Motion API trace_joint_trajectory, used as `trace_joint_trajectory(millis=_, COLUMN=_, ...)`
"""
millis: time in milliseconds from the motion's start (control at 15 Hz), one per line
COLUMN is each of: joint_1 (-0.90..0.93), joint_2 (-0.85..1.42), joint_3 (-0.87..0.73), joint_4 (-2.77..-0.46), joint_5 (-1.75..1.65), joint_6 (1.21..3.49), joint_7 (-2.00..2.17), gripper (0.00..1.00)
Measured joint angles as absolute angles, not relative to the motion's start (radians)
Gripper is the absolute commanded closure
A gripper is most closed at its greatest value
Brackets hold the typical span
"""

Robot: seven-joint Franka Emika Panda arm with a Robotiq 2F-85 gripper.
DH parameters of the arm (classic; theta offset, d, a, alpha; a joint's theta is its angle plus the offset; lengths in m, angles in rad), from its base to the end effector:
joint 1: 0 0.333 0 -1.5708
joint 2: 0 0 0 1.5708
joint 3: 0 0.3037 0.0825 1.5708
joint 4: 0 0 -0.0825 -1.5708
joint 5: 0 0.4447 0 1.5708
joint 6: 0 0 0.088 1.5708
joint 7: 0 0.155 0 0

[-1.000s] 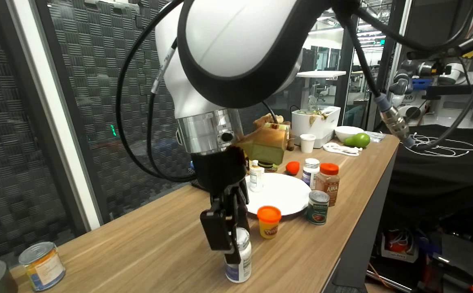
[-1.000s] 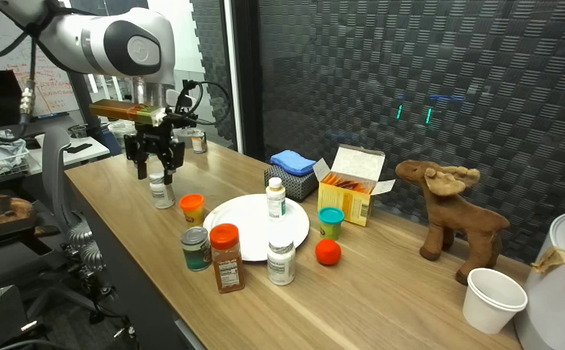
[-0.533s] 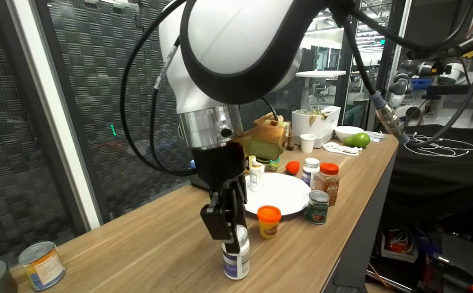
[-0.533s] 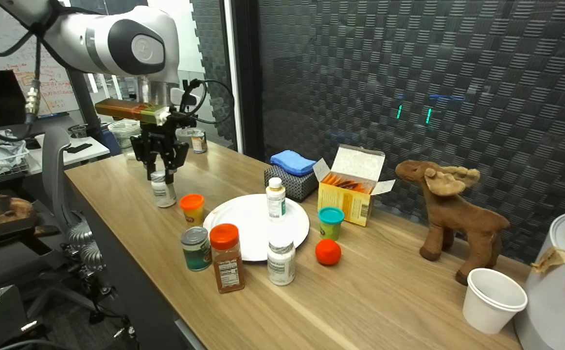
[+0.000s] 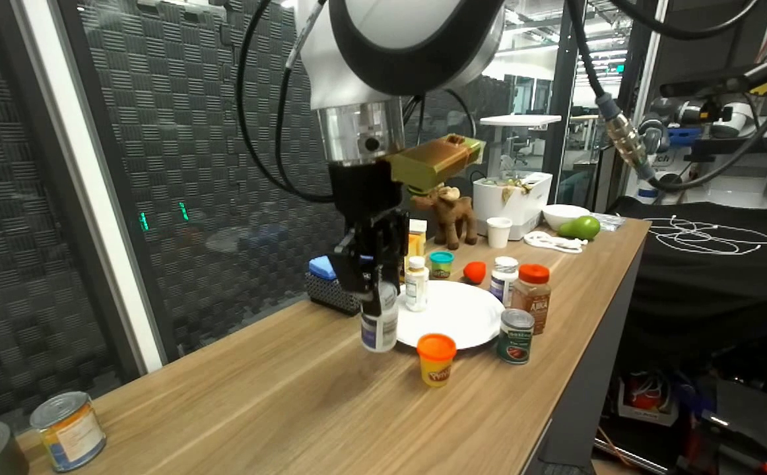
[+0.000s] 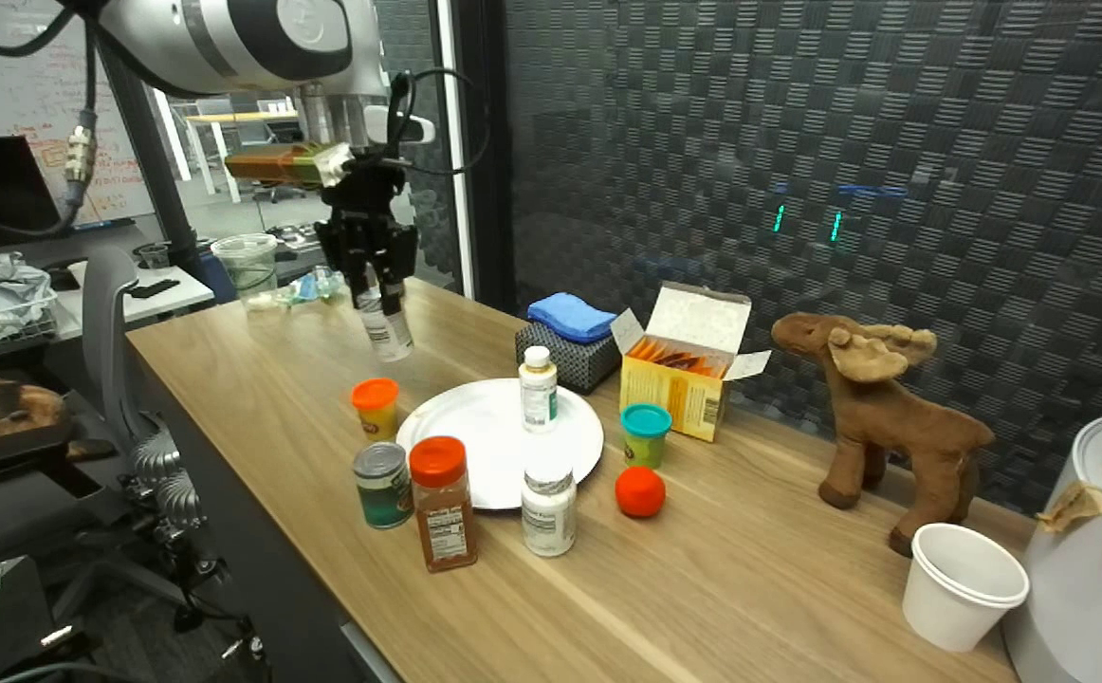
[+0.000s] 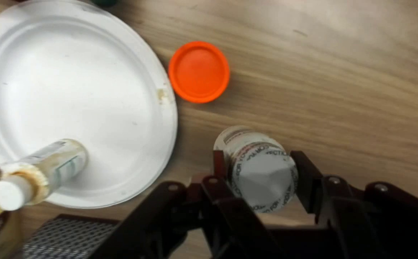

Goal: Put the objects on the table onto the tray

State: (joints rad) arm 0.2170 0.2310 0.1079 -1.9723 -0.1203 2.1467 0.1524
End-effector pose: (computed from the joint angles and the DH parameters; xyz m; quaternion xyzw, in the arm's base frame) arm 0.6066 0.1941 0.2547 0.9918 0.1189 -0.0177 0.0425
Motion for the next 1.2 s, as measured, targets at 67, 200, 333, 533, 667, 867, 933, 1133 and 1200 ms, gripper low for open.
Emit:
trace_joint_trajectory(millis=67, joint_1=0.206, joint_2=0.221, joint_3=0.091, joint_4=-1.965, joint_5=-0.13, joint_6=2.147, joint_7=0.179, gripper=0.77)
trace_joint_trajectory(millis=200, joint_1=0.18, joint_2=0.211, joint_3=0.061, joint_4=-1.95, joint_5=-0.146, joint_6=2.146, joint_7=0.225, gripper=0.77)
trace_joint_trajectory(millis=333, joint_1=0.158, joint_2=0.212, joint_3=0.036, joint_4=-1.936, joint_5=-0.154, joint_6=2.146, joint_7=0.264, gripper=0.77)
trace_joint_trajectory(millis=533, joint_1=0.131, joint_2=0.23, joint_3=0.012, joint_4=-1.912, joint_5=-0.156, joint_6=2.141, joint_7=0.306, gripper=0.77)
trace_joint_trajectory(millis=667, joint_1=0.117, joint_2=0.256, joint_3=0.006, joint_4=-1.889, joint_5=-0.156, joint_6=2.129, joint_7=0.317, gripper=0.77)
trace_joint_trajectory(millis=867, joint_1=0.108, joint_2=0.302, joint_3=0.005, joint_4=-1.847, joint_5=-0.153, joint_6=2.098, joint_7=0.322, gripper=0.77)
trace_joint_trajectory(millis=933, joint_1=0.109, joint_2=0.313, joint_3=0.006, joint_4=-1.831, joint_5=-0.146, joint_6=2.082, joint_7=0.322, gripper=0.77)
trace_joint_trajectory(millis=1133, joint_1=0.109, joint_2=0.358, joint_3=0.01, joint_4=-1.8, joint_5=-0.11, joint_6=2.059, joint_7=0.317, gripper=0.77)
trace_joint_trajectory(millis=1200, joint_1=0.109, joint_2=0.374, joint_3=0.011, joint_4=-1.792, joint_5=-0.097, joint_6=2.056, joint_7=0.314, gripper=0.77)
